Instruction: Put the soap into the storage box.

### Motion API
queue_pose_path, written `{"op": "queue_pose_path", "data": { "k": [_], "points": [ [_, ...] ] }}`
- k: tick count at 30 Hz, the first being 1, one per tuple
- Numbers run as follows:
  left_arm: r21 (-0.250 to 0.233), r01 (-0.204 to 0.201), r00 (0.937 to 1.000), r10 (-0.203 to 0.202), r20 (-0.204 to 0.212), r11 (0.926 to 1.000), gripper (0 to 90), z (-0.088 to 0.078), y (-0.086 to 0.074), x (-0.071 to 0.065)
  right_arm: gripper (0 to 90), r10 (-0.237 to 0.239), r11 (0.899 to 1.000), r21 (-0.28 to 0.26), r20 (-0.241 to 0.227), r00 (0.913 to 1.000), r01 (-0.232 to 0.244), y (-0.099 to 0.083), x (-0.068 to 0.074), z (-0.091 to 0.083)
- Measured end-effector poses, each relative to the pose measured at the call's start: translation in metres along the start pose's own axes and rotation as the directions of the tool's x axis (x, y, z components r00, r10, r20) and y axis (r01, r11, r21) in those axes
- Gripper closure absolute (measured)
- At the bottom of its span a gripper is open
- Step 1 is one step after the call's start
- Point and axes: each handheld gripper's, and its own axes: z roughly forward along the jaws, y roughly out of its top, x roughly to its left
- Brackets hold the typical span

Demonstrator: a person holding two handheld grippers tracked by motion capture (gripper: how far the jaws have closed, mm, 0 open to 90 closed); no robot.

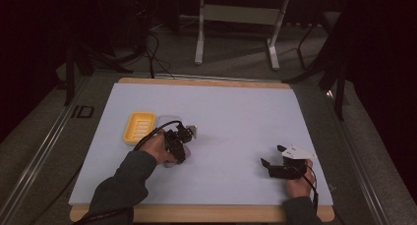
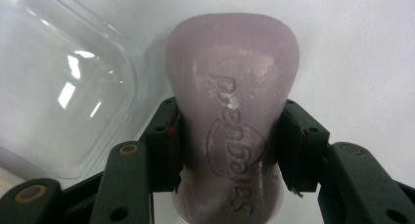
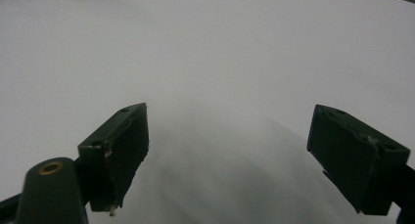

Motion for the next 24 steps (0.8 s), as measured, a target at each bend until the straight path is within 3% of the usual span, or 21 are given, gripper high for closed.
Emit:
{"op": "queue_pose_path", "data": {
  "k": [12,24],
  "points": [
    [-0.028,0.035,0.9993,-0.035,0.017,0.999,50.0,-0.011,-0.005,0.011,15.2,0.0,1.0,0.0,0.0,1.0,0.0,0.0,0.0,0.0],
    [-0.04,0.065,0.9978,-0.065,0.008,0.997,50.0,-0.021,-0.01,0.021,15.2,0.001,1.0,0.0,-0.001,1.0,-0.001,0.0,0.0,0.0]
  ]
}}
